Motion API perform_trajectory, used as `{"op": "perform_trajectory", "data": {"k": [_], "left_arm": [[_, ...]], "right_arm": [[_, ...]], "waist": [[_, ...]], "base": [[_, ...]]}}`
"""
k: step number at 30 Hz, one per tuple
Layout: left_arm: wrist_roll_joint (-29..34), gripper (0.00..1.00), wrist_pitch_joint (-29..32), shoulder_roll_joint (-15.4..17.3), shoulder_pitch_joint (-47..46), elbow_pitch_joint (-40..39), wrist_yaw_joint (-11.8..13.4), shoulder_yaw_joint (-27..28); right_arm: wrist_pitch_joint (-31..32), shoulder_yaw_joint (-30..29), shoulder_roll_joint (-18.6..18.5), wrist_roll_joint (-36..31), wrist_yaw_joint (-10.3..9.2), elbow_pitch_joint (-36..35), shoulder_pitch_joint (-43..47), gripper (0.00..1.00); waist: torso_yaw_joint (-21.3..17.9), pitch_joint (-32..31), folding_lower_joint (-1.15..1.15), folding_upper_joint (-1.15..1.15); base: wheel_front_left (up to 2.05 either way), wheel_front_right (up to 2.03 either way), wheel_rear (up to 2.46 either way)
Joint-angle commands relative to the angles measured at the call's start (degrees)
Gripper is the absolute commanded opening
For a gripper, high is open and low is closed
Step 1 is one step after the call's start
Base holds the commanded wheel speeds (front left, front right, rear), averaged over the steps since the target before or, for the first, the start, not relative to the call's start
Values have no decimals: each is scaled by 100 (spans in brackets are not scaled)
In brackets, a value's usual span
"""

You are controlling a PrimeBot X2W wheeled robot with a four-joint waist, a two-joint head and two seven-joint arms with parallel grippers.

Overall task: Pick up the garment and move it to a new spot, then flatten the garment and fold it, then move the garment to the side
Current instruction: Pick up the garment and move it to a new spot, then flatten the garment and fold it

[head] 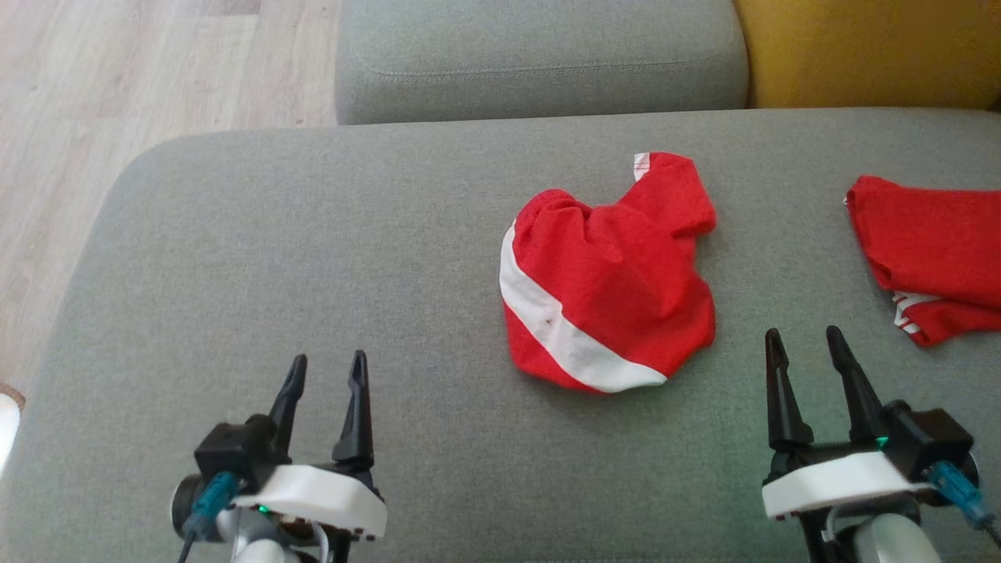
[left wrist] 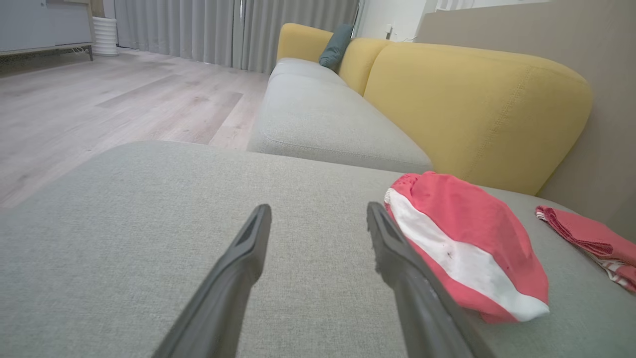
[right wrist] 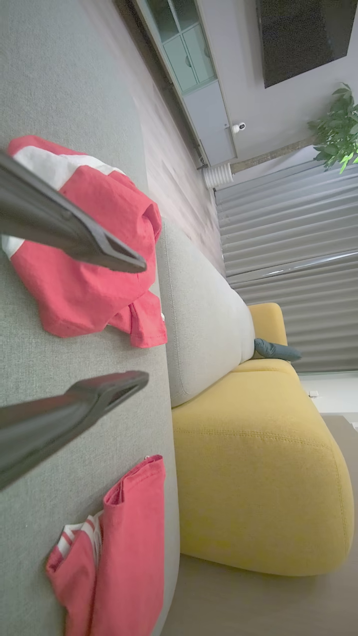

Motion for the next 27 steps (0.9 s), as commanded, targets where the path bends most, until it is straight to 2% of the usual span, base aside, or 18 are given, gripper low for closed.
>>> {"op": "perform_trajectory", "data": {"k": [1,27], "left_arm": [[74,100,-70,-10,-128,-199,-9,241],[374,100,-70,-226,25,70,-267,466]], "right_arm": [[-76,131,-27,53,37,-138,-108,100],[-101,214,-27,84,37,150,-101,100]], "waist": [[6,-2,0,0],[41,-49,0,0]], "base": [[0,0,0],[0,0,0]]}}
